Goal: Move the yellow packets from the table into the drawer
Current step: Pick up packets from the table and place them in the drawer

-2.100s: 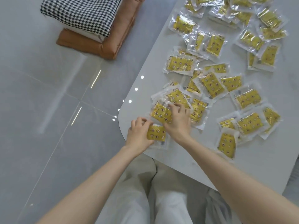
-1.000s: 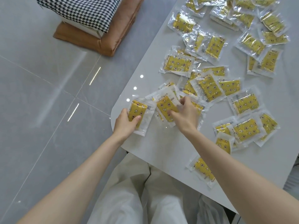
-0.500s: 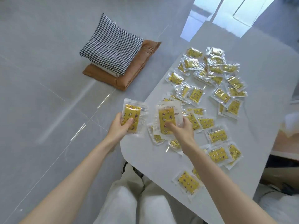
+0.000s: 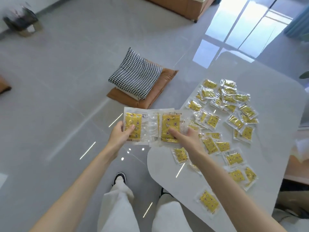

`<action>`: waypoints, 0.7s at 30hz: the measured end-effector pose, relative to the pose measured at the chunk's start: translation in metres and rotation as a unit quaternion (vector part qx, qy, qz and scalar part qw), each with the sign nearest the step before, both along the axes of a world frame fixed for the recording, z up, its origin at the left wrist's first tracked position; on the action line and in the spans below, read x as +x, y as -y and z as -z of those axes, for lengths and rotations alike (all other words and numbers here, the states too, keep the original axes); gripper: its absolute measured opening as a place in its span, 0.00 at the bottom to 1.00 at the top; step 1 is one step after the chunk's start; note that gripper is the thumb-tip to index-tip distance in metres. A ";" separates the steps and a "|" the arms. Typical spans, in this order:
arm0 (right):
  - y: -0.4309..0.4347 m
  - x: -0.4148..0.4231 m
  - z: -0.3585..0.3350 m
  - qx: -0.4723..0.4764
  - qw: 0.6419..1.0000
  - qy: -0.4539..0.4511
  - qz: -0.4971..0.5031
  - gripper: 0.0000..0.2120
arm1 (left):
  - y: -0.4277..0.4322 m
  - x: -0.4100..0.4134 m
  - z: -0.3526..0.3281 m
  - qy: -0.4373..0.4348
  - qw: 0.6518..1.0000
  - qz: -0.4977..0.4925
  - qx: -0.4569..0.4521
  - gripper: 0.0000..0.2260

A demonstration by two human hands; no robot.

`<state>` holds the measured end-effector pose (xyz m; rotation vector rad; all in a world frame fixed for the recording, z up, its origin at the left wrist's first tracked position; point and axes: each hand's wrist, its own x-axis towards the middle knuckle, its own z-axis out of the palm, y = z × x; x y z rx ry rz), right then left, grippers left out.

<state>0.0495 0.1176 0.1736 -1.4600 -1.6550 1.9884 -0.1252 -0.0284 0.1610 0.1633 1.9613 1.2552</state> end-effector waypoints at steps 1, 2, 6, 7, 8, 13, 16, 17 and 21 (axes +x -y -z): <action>0.007 -0.012 -0.004 -0.009 1.000 -0.007 0.002 0.09 | 0.005 -0.011 -0.003 0.001 1.000 0.004 -0.004 0.05; 0.015 -0.024 -0.007 -0.019 1.000 -0.016 0.003 0.05 | 0.011 -0.022 -0.006 0.004 1.000 0.010 -0.007 0.06; 0.052 -0.085 -0.016 -0.048 0.997 -0.047 0.035 0.10 | 0.035 -0.069 -0.018 0.031 0.999 0.035 0.002 0.08; 0.062 -0.103 -0.018 -0.050 0.997 -0.051 0.041 0.11 | 0.041 -0.083 -0.022 0.036 0.998 0.041 0.006 0.08; 0.069 -0.118 -0.019 -0.049 0.996 -0.055 0.042 0.11 | 0.045 -0.094 -0.025 0.039 0.998 0.043 0.012 0.08; 0.098 -0.197 -0.036 -0.016 0.997 -0.067 0.033 0.09 | 0.064 -0.168 -0.046 0.042 0.997 0.054 0.026 0.09; 0.102 -0.232 -0.042 -0.001 0.997 -0.065 0.031 0.08 | 0.066 -0.201 -0.056 0.052 0.995 0.080 0.035 0.12; 0.102 -0.242 -0.043 0.000 0.997 -0.066 0.039 0.08 | 0.064 -0.210 -0.060 0.055 0.994 0.089 0.039 0.14; 0.089 -0.279 -0.042 0.021 0.996 -0.062 0.063 0.09 | 0.039 -0.244 -0.066 0.066 0.991 0.100 0.054 0.18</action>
